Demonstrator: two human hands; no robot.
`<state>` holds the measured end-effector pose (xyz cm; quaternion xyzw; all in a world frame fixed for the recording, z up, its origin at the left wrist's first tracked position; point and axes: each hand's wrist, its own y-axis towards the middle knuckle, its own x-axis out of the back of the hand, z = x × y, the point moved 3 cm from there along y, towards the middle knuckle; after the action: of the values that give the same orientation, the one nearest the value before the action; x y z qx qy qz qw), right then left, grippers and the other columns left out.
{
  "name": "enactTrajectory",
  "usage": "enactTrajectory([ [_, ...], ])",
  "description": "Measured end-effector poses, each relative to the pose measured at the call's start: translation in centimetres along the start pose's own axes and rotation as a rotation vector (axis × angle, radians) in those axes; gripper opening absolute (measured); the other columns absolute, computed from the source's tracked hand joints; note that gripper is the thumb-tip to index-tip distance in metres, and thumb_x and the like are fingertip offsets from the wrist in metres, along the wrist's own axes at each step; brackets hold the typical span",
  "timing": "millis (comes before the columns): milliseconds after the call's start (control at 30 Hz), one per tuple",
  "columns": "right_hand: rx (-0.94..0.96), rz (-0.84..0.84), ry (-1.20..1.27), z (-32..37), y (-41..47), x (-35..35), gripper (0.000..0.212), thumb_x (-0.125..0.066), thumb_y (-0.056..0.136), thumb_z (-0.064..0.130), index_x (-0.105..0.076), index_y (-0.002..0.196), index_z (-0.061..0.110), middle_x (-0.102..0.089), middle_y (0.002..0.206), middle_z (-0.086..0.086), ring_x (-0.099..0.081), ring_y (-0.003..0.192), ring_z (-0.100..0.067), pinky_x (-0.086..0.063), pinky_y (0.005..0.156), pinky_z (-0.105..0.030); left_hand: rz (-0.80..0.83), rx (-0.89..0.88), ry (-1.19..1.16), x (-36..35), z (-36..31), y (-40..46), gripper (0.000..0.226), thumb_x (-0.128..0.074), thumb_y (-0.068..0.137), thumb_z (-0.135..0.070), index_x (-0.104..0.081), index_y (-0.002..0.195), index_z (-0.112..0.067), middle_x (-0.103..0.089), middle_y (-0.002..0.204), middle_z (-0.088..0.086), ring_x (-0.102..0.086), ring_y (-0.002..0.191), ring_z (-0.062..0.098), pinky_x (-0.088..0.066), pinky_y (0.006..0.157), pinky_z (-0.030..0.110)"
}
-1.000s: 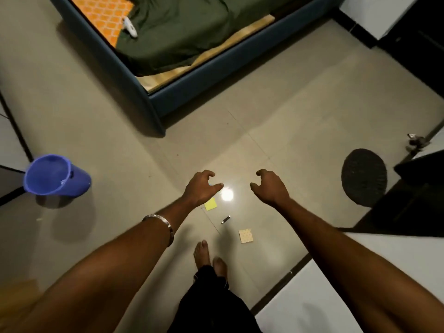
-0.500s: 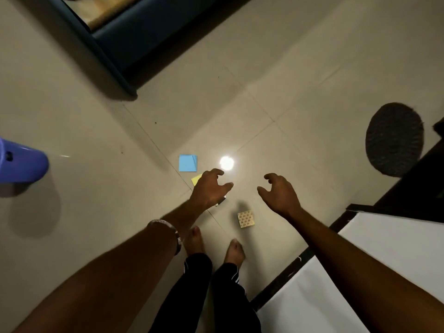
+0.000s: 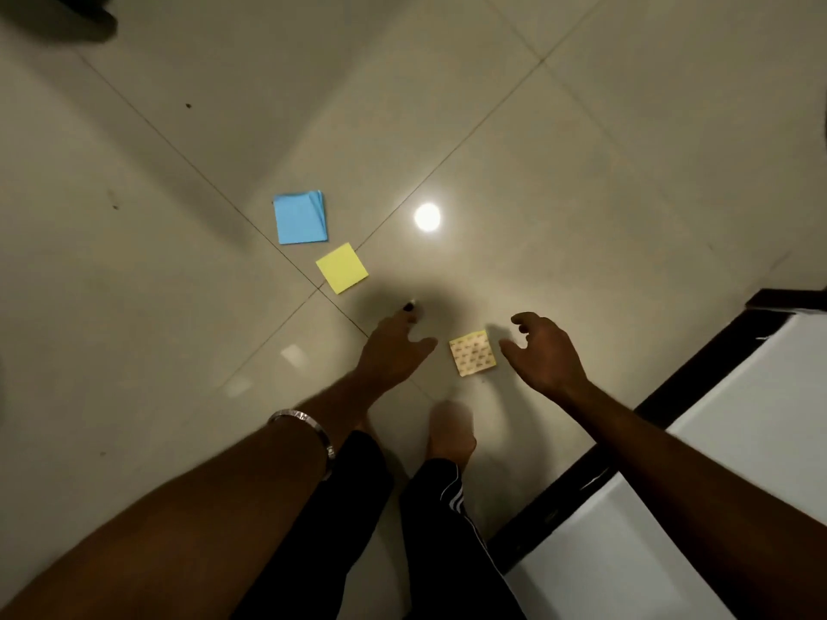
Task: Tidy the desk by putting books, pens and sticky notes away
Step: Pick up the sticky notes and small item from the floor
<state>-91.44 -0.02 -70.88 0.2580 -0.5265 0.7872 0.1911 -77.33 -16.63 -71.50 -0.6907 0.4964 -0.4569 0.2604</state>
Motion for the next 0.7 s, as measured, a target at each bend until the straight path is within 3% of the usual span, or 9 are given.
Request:
enactTrajectory([
  [167,-0.025,0.057,-0.003,-3.6,3.1,-5.5,0.051,-0.062,0.088,0.031,-0.05,0.134,0.012,-0.058,0.129,-0.011,-0.056,0.115,-0.026,-0.044,0.092,-0.032,0.025,0.025,-0.023,-4.6,2.7,3.9,0.06,-0.065,0.087,-0.034,-0.043,0.138,-0.015,-0.052,0.131,0.004,-0.051,0.109,0.012,-0.04,0.085,0.024],
  [533,-0.099,0.11,0.098,-6.7,7.8,-12.1,0.049,-0.064,0.087,0.019,-0.05,0.132,0.005,-0.059,0.13,-0.013,-0.056,0.117,-0.029,-0.046,0.092,-0.033,0.096,0.167,-0.113,-11.8,5.8,8.7,0.058,-0.062,0.088,-0.037,-0.044,0.137,-0.012,-0.055,0.133,0.009,-0.054,0.119,0.023,-0.046,0.099,0.037],
  [700,-0.121,0.072,0.127,-7.3,8.8,-13.1,0.044,-0.066,0.083,0.019,-0.055,0.123,0.006,-0.062,0.121,-0.014,-0.06,0.11,-0.03,-0.051,0.09,-0.037,0.092,0.207,-0.206,-13.7,5.9,9.5,0.042,-0.065,0.087,-0.023,-0.052,0.126,-0.011,-0.06,0.125,0.006,-0.056,0.113,0.021,-0.044,0.087,0.028],
])
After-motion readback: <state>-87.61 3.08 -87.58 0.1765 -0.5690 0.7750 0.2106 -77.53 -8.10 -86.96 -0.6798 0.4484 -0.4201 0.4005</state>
